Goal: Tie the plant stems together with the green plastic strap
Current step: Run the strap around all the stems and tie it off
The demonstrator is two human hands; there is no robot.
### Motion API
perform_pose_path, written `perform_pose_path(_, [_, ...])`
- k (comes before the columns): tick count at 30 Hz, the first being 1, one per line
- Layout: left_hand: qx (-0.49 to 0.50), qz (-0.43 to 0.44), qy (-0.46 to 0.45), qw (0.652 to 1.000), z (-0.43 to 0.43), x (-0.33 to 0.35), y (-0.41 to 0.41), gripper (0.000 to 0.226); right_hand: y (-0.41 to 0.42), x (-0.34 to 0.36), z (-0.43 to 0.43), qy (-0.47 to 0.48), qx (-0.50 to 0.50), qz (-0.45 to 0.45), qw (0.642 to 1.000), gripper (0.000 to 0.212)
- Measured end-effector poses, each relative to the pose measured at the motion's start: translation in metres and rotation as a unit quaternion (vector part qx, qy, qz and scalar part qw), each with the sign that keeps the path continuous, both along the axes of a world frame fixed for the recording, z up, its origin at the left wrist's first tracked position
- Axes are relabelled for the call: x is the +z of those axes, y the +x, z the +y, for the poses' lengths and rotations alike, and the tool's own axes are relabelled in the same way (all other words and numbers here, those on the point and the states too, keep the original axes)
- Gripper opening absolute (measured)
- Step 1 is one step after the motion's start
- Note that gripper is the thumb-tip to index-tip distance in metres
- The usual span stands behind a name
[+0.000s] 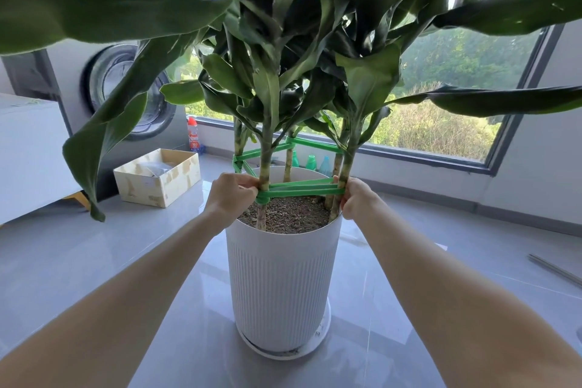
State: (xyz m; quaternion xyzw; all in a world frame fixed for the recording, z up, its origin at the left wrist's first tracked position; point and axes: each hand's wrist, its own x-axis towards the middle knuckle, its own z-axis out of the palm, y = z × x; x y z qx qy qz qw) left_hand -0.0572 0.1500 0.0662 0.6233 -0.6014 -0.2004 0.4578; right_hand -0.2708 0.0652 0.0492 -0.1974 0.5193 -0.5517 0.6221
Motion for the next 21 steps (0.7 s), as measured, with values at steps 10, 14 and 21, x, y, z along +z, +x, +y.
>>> perform_pose_path(10, [-0.007, -0.015, 0.0, 1.0, 0.004, 0.003, -0.003, 0.026, -0.001, -0.001, 0.01, 0.015, -0.029, -0.025, 0.999, 0.013])
perform_pose_path(14, [-0.008, -0.025, 0.0, 1.0, 0.007, 0.005, -0.004, 0.027, -0.005, 0.006, 0.022, -0.008, -0.044, -0.039, 0.998, 0.01])
perform_pose_path(21, [-0.005, -0.022, 0.005, 1.0, 0.009, 0.008, -0.006, 0.026, -0.014, 0.005, 0.026, -0.015, -0.066, -0.038, 0.997, 0.025])
